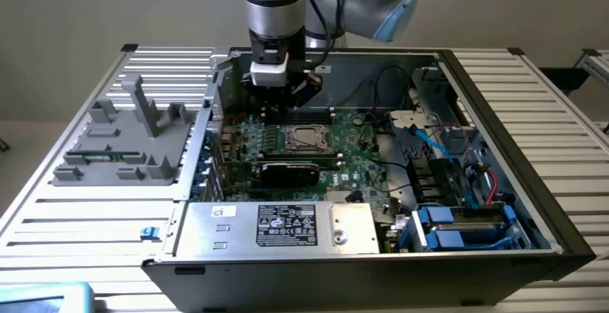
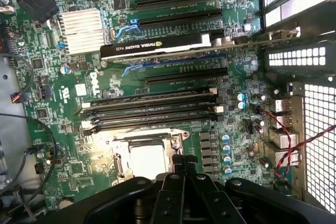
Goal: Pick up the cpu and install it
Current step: 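Install the second cpu locking lever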
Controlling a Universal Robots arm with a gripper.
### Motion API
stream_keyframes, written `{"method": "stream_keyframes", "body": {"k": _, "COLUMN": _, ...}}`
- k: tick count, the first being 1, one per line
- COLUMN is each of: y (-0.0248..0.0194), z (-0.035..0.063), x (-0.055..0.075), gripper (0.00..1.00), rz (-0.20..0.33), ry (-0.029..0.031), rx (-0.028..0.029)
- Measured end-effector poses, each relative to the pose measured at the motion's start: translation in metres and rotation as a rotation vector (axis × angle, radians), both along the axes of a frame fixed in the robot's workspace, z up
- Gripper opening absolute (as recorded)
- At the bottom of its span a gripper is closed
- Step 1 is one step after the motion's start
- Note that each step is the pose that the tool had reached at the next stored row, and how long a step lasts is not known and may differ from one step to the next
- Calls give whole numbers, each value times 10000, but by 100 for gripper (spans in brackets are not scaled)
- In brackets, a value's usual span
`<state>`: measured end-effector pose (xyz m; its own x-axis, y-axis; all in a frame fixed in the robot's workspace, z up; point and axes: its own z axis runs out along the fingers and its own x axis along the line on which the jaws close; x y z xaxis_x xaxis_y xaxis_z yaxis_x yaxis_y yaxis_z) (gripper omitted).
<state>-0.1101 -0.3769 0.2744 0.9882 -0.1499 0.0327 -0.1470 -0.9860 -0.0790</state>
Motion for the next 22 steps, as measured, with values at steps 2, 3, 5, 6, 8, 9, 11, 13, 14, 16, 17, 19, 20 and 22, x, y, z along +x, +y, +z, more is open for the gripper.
{"method": "stream_keyframes", "body": {"k": 2, "y": -6, "z": -16, "x": 9, "gripper": 11, "rz": -4, "ry": 41, "rx": 81}}
{"method": "stream_keyframes", "body": {"k": 3, "y": -16, "z": -25, "x": 15, "gripper": 11, "rz": -4, "ry": 72, "rx": 106}}
{"method": "stream_keyframes", "body": {"k": 5, "y": -44, "z": -46, "x": 27, "gripper": 11, "rz": -5, "ry": 127, "rx": 133}}
{"method": "stream_keyframes", "body": {"k": 6, "y": -57, "z": -58, "x": 35, "gripper": 11, "rz": -5, "ry": 150, "rx": 140}}
{"method": "stream_keyframes", "body": {"k": 8, "y": -81, "z": -86, "x": 57, "gripper": 11, "rz": -5, "ry": 176, "rx": 153}}
{"method": "stream_keyframes", "body": {"k": 9, "y": -90, "z": -99, "x": 67, "gripper": 11, "rz": -5, "ry": 182, "rx": 167}}
{"method": "stream_keyframes", "body": {"k": 11, "y": -108, "z": -120, "x": 77, "gripper": 11, "rz": -4, "ry": 207, "rx": 231}}
{"method": "stream_keyframes", "body": {"k": 13, "y": -130, "z": -131, "x": 78, "gripper": 11, "rz": -4, "ry": 281, "rx": 342}}
{"method": "stream_keyframes", "body": {"k": 14, "y": -143, "z": -132, "x": 78, "gripper": 11, "rz": -5, "ry": 360, "rx": 376}}
{"method": "stream_keyframes", "body": {"k": 16, "y": -166, "z": -133, "x": 78, "gripper": 11, "rz": -7, "ry": 545, "rx": 424}}
{"method": "stream_keyframes", "body": {"k": 17, "y": -177, "z": -135, "x": 80, "gripper": 11, "rz": -8, "ry": 607, "rx": 468}}
{"method": "stream_keyframes", "body": {"k": 19, "y": -199, "z": -141, "x": 87, "gripper": 11, "rz": -4, "ry": 631, "rx": 590}}
{"method": "stream_keyframes", "body": {"k": 20, "y": -207, "z": -145, "x": 92, "gripper": 11, "rz": -2, "ry": 630, "rx": 656}}
{"method": "stream_keyframes", "body": {"k": 22, "y": -223, "z": -153, "x": 101, "gripper": 11, "rz": -1, "ry": 630, "rx": 786}}
